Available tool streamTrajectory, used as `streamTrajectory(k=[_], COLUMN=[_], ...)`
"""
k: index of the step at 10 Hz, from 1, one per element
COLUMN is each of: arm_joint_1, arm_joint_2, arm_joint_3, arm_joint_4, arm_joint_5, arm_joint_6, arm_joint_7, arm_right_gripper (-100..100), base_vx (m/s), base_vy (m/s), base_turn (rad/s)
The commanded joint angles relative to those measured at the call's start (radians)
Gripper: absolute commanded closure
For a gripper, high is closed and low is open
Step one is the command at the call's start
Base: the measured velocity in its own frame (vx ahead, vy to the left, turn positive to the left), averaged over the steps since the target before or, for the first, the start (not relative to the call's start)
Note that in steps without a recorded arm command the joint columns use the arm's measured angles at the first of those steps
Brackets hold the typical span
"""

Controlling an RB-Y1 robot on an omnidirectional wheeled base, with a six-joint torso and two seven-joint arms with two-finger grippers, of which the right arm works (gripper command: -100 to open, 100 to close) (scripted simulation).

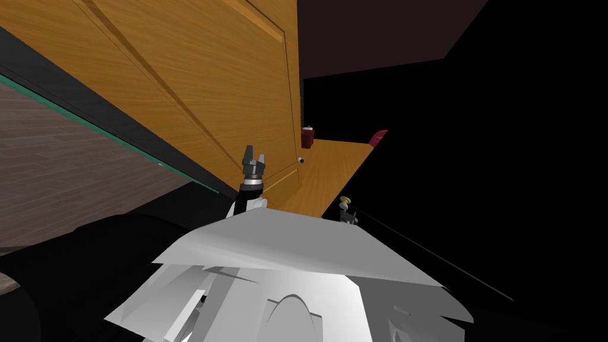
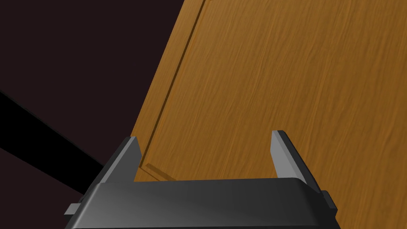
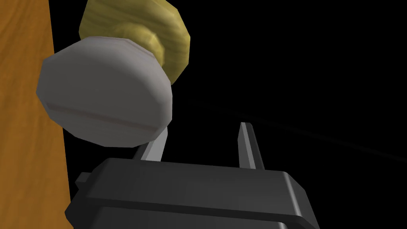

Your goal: Push the door open

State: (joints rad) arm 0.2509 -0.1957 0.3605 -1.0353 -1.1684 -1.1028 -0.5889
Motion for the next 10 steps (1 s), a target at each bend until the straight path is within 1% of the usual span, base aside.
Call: streamTrajectory(k=[1, 2, 3, 4, 8, 10], arm_joint_1=[-0.012, -0.012, -0.012, -0.008, -0.008, 0.000], arm_joint_2=[0.017, 0.017, 0.017, 0.018, 0.018, 0.021], arm_joint_3=[0.042, 0.042, 0.042, 0.057, 0.057, 0.083], arm_joint_4=[-0.029, -0.029, -0.029, -0.038, -0.038, -0.052], arm_joint_5=[-0.010, -0.010, -0.010, -0.026, -0.026, -0.054], arm_joint_6=[-0.029, -0.029, -0.029, -0.044, -0.044, -0.071], arm_joint_7=[-0.050, -0.066, -0.066, -0.103, -0.103, -0.159], arm_right_gripper=[-100, -100, -100, -100, -100, -100], base_vx=[-0.056, -0.059, -0.027, -0.036, -0.011, -0.026], base_vy=[0.019, 0.024, 0.009, 0.019, 0.007, 0.009], base_turn=[0.078, 0.015, 0.001, 0.063, -0.001, 0.054])
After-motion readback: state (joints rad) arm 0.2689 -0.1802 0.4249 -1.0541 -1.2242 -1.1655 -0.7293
